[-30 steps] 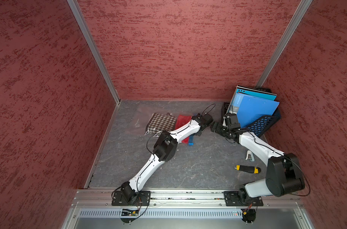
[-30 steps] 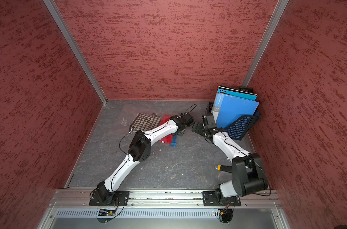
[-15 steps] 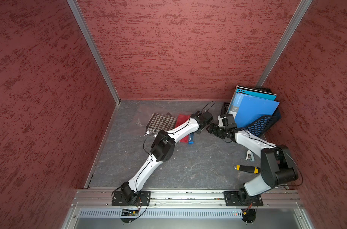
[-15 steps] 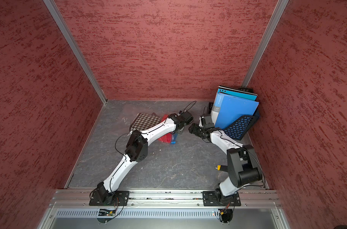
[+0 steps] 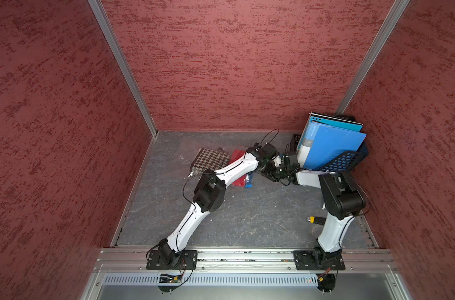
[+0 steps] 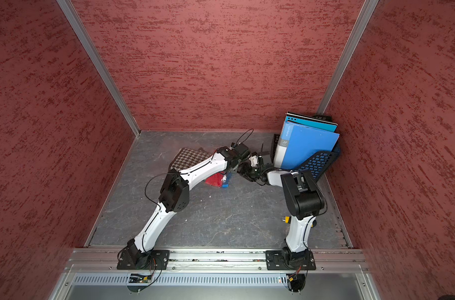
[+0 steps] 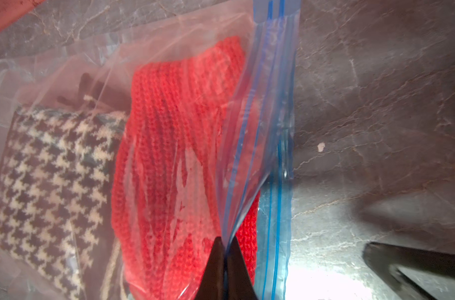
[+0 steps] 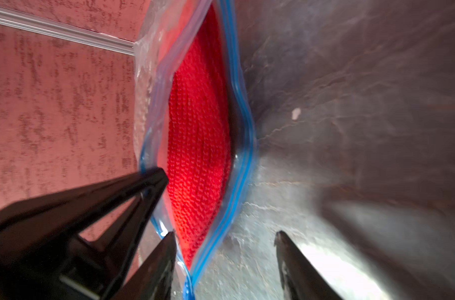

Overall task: Take the scarf out of the vacuum bag
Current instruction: Open the vacuum bag at the center of the board, then take out the scarf from the vacuum bag.

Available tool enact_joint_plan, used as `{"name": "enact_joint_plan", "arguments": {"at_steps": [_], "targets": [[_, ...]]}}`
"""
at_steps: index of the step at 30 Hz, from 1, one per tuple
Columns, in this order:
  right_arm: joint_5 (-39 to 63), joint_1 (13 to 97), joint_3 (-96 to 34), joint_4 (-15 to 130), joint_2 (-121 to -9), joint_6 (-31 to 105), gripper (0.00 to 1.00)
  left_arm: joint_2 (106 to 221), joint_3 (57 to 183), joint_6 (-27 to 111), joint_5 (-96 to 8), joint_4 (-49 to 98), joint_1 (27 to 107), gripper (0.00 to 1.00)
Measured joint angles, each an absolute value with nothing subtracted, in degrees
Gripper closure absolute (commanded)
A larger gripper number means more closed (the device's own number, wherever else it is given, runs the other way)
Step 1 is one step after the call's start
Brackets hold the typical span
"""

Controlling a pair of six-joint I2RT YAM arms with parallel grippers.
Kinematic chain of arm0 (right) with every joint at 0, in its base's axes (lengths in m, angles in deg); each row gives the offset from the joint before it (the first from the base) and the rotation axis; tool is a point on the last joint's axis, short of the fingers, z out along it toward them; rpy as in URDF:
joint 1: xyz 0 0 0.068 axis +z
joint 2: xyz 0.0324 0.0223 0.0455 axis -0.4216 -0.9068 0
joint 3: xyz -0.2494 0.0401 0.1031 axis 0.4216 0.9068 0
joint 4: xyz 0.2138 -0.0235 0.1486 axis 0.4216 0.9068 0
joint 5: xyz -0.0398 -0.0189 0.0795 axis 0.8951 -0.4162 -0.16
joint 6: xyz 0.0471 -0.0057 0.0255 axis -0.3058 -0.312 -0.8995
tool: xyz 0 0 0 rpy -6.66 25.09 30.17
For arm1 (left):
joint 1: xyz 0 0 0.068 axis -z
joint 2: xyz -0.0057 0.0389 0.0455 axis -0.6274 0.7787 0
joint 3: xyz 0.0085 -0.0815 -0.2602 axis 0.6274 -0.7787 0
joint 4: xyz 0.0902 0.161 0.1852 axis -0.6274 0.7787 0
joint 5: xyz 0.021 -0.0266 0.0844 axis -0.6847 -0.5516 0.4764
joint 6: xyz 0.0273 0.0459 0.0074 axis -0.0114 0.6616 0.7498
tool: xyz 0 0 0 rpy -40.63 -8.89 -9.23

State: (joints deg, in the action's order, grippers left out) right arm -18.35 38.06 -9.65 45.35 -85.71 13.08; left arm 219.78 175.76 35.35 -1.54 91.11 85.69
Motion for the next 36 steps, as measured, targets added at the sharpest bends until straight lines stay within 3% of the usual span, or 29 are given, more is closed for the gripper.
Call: {"name": "enact_joint_plan", "arguments": {"at_steps": [6,23,36], "targets": [[-21.8,38.5,-11.8,37.4,-89.2,9.0,0.54,217.1,170.3,34.3,-3.2,88.4,85.5,1.0],[-22.2,41.6,-15.7,34.3,-94.0,6.9,0.54,214.5,171.0,33.4,-3.2,88.0,85.1,1.0],[-18.6,42.5,-18.4,40.3,-96.6,10.1,0.45,214.5,173.9,33.4,-3.2,88.4,85.3,1.0]]}}
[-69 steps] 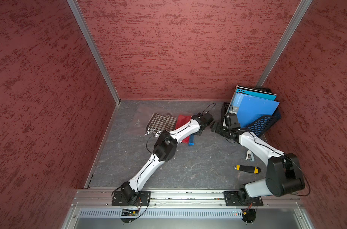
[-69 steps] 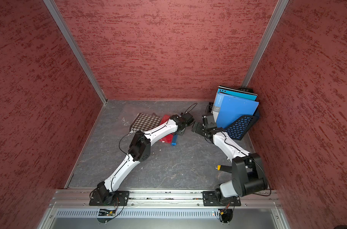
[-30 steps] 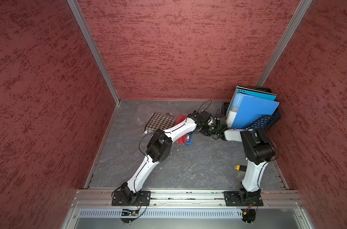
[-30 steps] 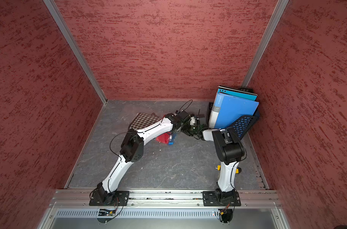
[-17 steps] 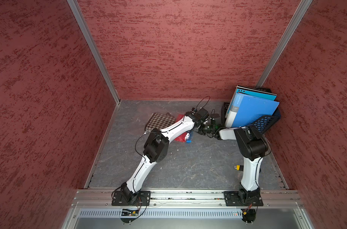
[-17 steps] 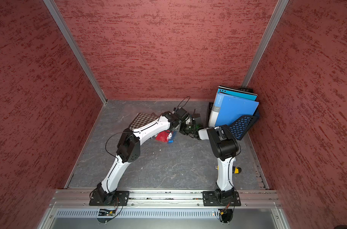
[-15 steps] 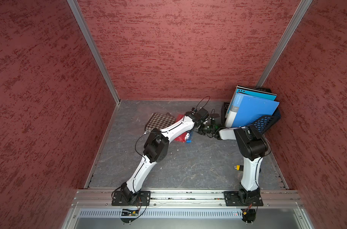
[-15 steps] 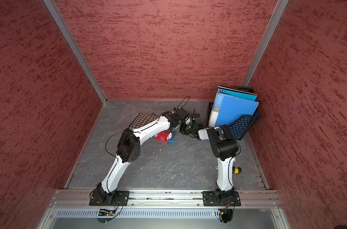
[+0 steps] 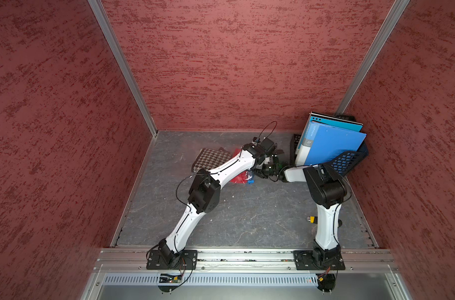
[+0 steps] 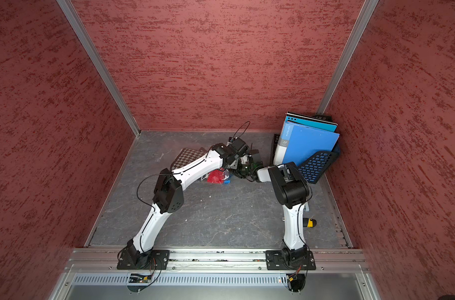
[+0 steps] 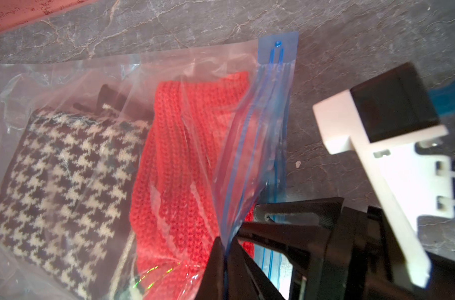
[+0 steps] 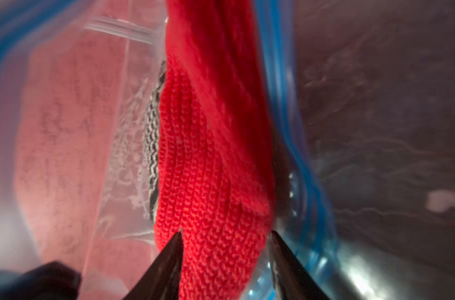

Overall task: Take the scarf out of the vacuum bag
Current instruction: Take out the scarf from the vacuum bag.

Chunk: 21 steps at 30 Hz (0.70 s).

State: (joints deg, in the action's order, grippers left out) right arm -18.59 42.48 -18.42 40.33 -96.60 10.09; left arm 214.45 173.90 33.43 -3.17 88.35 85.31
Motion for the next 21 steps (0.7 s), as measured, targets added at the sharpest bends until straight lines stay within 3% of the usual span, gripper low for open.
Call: {"name": "enact_joint_plan", "arguments": {"at_steps": [8,12,14,18,19,21], "targets": [[-16.4,42.6,-19.5,43.3,-96.8,11.8,0.45,214.5,173.9,33.4,-3.1,88.6,85.5,1.0],[-16.6,43.0,-21.8,41.4,-99.3,10.4,0.5,214.5,173.9,33.4,-3.2,88.7,85.5,1.0],[-17.0,43.5,-22.9,39.5,-100.9,9.4,0.58,214.5,173.9,33.4,-3.3,88.9,85.5,1.0],[-17.7,44.6,-23.7,36.9,-103.0,7.5,0.95,214.5,173.9,33.4,-3.2,89.5,85.5,1.0],[-17.9,44.7,-23.7,36.7,-103.2,7.4,1.0,214.5,173.9,33.4,-3.1,89.7,85.4,1.0],[-18.0,44.8,-23.6,36.6,-103.2,7.0,1.0,214.5,173.9,33.4,-3.1,89.8,85.2,1.0]]}}
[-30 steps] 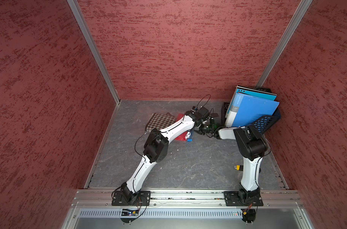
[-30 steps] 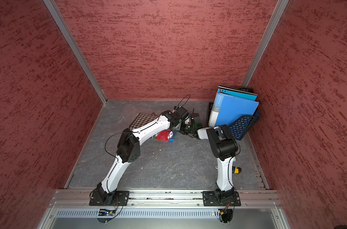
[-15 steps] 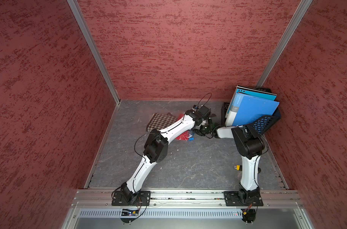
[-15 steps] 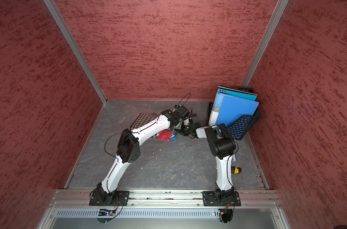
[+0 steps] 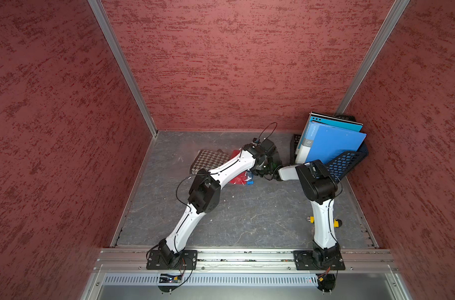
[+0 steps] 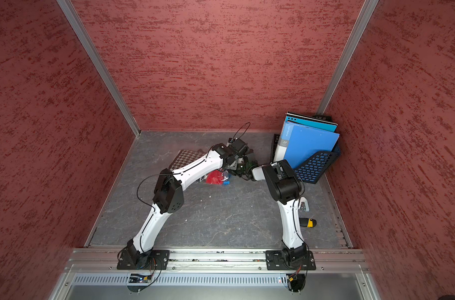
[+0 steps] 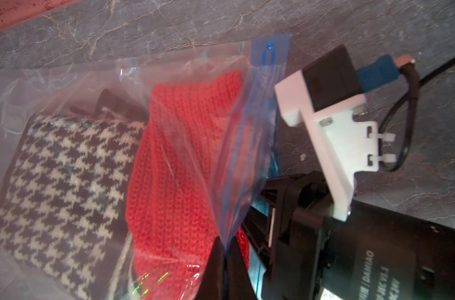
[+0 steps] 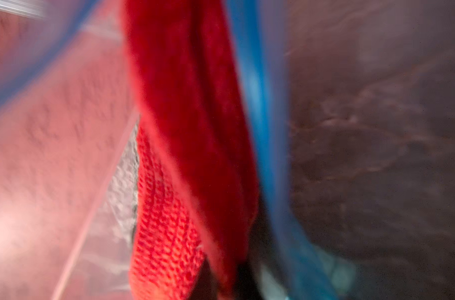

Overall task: Take the scarf out of the vacuum bag
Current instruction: Take out the scarf from the vacuum bag.

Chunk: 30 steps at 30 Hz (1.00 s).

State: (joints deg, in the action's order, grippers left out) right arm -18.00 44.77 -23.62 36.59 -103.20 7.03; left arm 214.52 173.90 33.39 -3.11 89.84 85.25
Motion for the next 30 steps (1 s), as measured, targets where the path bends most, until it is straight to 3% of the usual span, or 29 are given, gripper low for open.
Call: {"name": "enact_joint_plan", "arguments": {"at_steps": [8,20,30], "targets": [[-15.8,44.8,-19.9,40.5,-96.7,9.1,1.0,217.6,173.9,32.8,-4.0,89.7,83.9,1.0],[0.9,43.2,-20.3,62.1,-88.1,18.1,1.0,218.5,172.5,30.5,-5.9,86.6,81.9,1.0],[14.9,42.8,-23.6,68.5,-84.4,20.3,1.0,219.9,171.6,29.4,-3.5,86.9,78.0,1.0]]}}
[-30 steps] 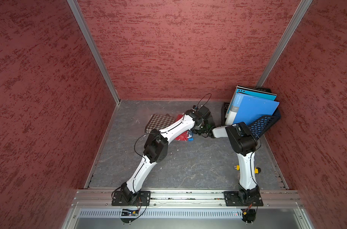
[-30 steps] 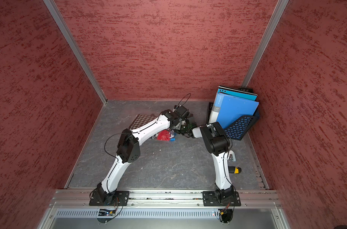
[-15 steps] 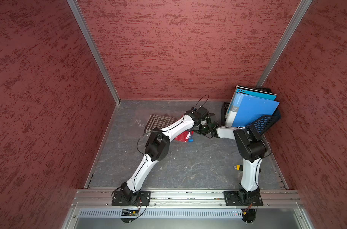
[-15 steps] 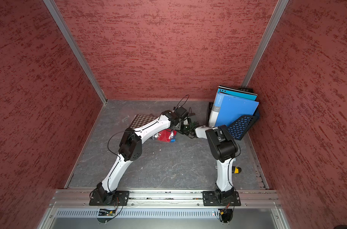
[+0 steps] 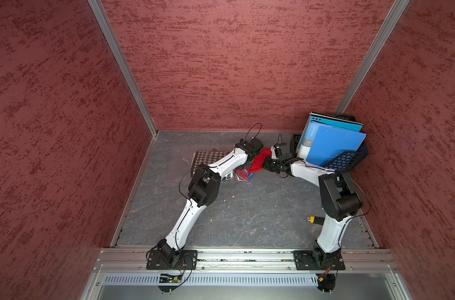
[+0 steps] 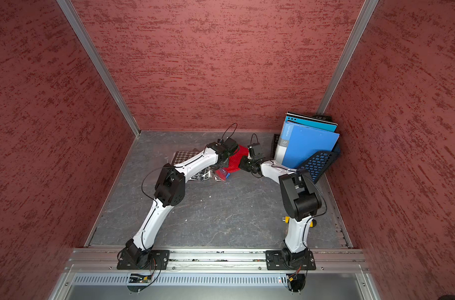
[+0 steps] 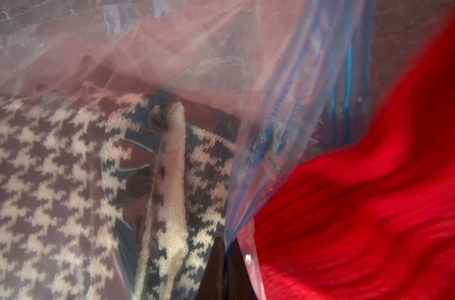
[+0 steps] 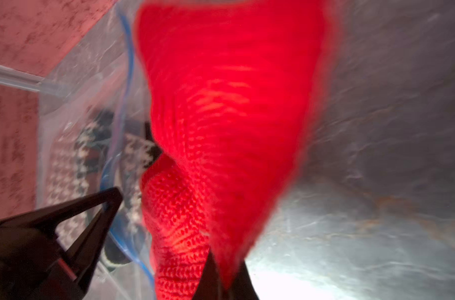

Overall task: Take the scarf out of the vacuum bag
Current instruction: Take out the scarf from the vacuum bag.

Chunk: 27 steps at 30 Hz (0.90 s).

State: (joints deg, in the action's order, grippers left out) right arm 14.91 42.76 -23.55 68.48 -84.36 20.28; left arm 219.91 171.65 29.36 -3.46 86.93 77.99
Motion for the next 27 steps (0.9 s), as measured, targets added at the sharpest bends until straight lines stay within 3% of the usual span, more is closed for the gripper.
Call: {"name": "enact_joint_plan", "arguments": {"at_steps": [14,15,17,18,20,22,27], "targets": [[32.3,40.4,-35.0,76.7,-91.6,20.0,1.0,218.1,168.3,29.4,-0.9,87.7,76.5,1.0],[32.8,40.1,-35.6,77.5,-92.3,19.9,0.91,217.8,168.1,29.4,-0.9,87.6,76.4,1.0],[33.6,39.0,-37.7,79.9,-94.5,19.4,0.53,217.3,167.6,29.6,-0.7,87.8,75.8,1.0],[33.6,38.6,-38.8,81.0,-95.4,19.1,0.42,217.1,167.6,29.6,-0.7,88.0,75.6,1.0],[33.4,37.9,-42.1,84.0,-98.0,19.0,0.3,216.7,167.6,29.7,-0.5,88.4,75.3,1.0],[32.4,37.3,-42.9,84.9,-98.8,19.2,0.26,216.1,167.6,29.8,-0.5,88.8,75.2,1.0],[22.2,37.3,-31.1,79.9,-91.9,20.2,0.12,214.0,167.6,29.8,-0.4,89.8,76.4,1.0]]}}
